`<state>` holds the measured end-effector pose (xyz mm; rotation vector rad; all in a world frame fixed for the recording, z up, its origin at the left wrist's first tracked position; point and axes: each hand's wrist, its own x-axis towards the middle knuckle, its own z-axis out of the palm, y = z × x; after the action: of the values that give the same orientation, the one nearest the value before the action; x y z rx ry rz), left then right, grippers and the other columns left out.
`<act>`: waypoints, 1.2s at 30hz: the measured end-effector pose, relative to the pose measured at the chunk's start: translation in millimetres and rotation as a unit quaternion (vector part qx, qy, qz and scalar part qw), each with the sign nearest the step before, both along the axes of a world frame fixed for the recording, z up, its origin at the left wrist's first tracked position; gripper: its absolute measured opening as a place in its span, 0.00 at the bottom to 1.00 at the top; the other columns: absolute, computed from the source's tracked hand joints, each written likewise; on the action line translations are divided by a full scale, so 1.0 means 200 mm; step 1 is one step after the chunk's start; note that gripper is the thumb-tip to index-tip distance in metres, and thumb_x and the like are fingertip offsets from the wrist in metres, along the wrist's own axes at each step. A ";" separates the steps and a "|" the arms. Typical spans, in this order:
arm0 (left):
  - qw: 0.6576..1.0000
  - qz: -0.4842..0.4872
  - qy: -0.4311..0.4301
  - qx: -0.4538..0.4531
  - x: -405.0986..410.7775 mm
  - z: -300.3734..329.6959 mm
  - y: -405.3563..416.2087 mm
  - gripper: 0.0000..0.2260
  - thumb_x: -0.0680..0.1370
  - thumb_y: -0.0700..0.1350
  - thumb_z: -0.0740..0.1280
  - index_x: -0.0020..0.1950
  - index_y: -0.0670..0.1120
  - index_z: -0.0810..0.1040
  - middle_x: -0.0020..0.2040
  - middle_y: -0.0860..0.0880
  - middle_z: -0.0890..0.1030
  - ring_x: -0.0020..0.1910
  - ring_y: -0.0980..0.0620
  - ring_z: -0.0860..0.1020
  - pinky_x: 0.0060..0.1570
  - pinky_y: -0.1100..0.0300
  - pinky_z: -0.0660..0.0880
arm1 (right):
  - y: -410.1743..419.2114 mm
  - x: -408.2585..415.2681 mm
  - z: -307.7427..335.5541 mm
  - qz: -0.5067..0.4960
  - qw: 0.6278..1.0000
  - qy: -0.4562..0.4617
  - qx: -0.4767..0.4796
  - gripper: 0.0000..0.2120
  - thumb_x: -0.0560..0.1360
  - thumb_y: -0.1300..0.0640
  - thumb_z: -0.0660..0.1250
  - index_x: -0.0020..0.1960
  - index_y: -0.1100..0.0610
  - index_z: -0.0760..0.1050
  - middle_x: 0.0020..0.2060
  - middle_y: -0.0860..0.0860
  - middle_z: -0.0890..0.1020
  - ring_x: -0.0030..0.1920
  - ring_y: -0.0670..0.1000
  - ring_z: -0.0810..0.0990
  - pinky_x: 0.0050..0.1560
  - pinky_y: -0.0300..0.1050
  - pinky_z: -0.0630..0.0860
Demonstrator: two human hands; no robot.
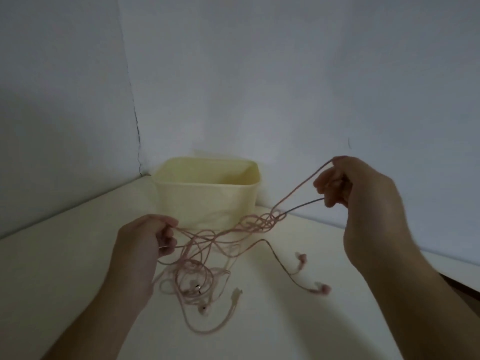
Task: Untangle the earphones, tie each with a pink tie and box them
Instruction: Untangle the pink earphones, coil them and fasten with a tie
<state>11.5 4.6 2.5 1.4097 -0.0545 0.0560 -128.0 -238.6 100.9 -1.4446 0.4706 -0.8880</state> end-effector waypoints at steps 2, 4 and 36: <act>0.996 0.007 -0.023 0.082 -0.01 -0.01 -0.02 0.09 0.71 0.41 0.64 0.41 0.46 0.86 0.40 0.44 0.84 0.43 0.43 0.81 0.45 0.53 0.75 | 0.03 -0.01 -0.01 0.037 0.999 0.015 -0.002 0.19 0.77 0.59 0.65 0.28 0.57 0.80 0.27 0.59 0.73 0.32 0.55 0.74 0.49 0.54 0.77; 0.983 0.005 -0.068 0.173 -0.08 0.00 -0.04 0.13 0.66 0.46 0.63 0.44 0.53 0.85 0.49 0.47 0.84 0.50 0.50 0.80 0.47 0.55 0.72 | 0.06 -0.01 -0.01 0.112 0.993 0.024 0.029 0.12 0.76 0.64 0.64 0.35 0.62 0.78 0.24 0.55 0.63 0.26 0.55 0.64 0.35 0.51 0.78; 0.973 -0.185 -0.138 0.016 -0.25 0.02 -0.13 0.13 0.73 0.35 0.78 0.49 0.52 0.85 0.43 0.45 0.86 0.42 0.43 0.84 0.39 0.50 0.80 | 0.36 0.03 -0.16 0.284 0.808 0.270 -0.439 0.25 0.80 0.47 0.72 0.72 0.37 0.67 0.54 0.40 0.83 0.50 0.41 0.83 0.53 0.40 0.80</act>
<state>-39.1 -21.8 6.0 1.3948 -0.5491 -0.0599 -122.9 -166.4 68.3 -2.5447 -0.0314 -0.1409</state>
